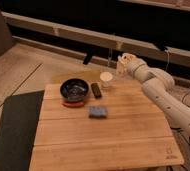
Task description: Stand the bottle upright
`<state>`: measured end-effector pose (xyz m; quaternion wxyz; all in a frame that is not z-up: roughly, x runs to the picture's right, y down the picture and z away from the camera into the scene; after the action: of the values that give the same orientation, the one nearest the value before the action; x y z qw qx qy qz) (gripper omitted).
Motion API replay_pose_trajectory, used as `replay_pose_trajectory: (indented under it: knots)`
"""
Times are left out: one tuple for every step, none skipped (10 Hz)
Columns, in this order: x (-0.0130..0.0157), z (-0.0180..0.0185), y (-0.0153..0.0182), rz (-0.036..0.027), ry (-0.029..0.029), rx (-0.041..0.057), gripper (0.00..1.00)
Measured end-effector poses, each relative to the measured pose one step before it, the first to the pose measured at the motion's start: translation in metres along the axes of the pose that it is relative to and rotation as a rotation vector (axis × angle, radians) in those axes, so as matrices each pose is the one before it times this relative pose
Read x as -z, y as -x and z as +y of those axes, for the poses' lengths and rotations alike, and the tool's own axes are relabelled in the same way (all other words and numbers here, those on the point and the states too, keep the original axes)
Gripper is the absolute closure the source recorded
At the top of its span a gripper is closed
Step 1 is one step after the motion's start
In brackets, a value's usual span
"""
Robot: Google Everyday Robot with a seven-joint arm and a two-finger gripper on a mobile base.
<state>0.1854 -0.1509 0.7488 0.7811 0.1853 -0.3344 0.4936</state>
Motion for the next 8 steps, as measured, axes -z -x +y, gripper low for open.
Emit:
replay_pose_trajectory:
  knots:
    - [0.00418,0.00023,-0.00648,0.02027,-0.01713,-0.01401,1.00]
    - [0.00284,0.01469,-0.01221,0.03491,-0.01500,-0.03190,1.00]
    - [-0.00022,0.02023,-0.00608,0.01627,0.00557,-0.02426,1.00]
    - [-0.00049,0.02440,-0.00529,0.01392,0.00974,-0.02254,1.00]
    - [-0.00092,0.03280,-0.00705,0.01646,0.02154,-0.02385,1.00]
    - [-0.00152,0.01834,-0.00357,0.00839,0.01490,-0.00890,1.00]
    - [-0.00172,0.02248,-0.00488,0.01128,0.01813,-0.01195,1.00]
    - [-0.00121,0.01395,-0.00358,0.00792,0.01154,-0.01144,1.00]
